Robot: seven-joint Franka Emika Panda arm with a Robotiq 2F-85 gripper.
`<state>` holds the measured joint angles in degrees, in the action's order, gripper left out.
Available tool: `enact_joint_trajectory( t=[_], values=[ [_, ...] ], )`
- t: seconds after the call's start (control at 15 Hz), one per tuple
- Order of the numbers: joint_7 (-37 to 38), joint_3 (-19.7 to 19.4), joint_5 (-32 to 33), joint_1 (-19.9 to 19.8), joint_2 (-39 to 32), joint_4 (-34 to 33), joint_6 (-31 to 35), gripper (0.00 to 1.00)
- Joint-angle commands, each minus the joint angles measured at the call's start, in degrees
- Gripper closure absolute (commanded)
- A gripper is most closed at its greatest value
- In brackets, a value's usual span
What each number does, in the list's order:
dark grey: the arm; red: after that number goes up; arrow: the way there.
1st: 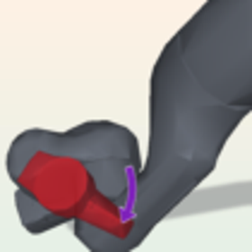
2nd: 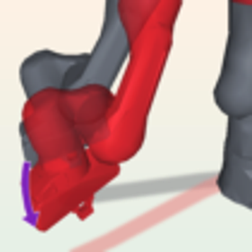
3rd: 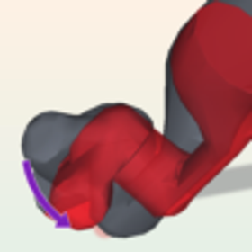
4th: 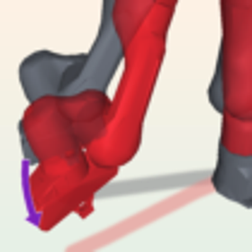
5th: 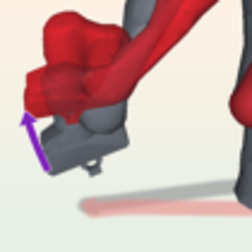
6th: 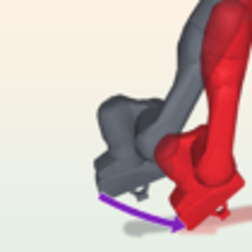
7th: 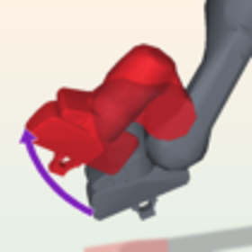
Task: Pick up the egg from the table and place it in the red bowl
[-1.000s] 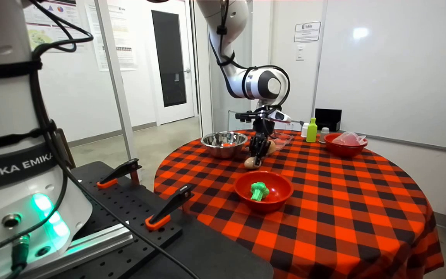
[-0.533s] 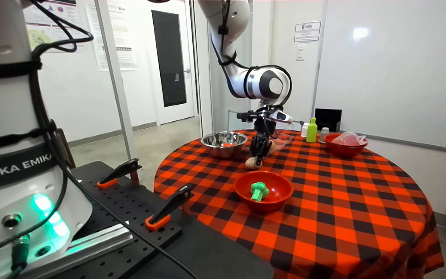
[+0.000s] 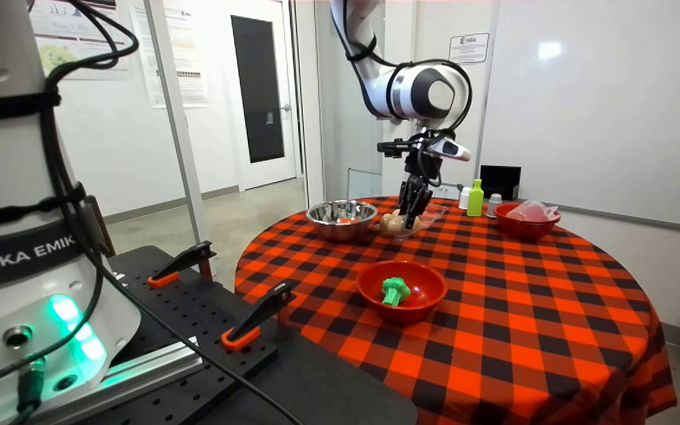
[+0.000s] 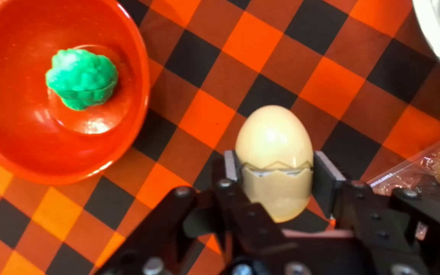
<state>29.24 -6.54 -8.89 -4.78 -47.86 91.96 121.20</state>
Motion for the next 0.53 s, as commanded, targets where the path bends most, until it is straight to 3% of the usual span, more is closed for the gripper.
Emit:
enact_joint_trajectory(
  t=[0.0,0.47],
  values=[
    [-1.8,-1.5,-1.5,-0.6,10.9,11.9,1.8,0.77],
    [0.5,-6.4,0.1,-2.0,19.4,23.2,1.4,0.77]
  ],
)
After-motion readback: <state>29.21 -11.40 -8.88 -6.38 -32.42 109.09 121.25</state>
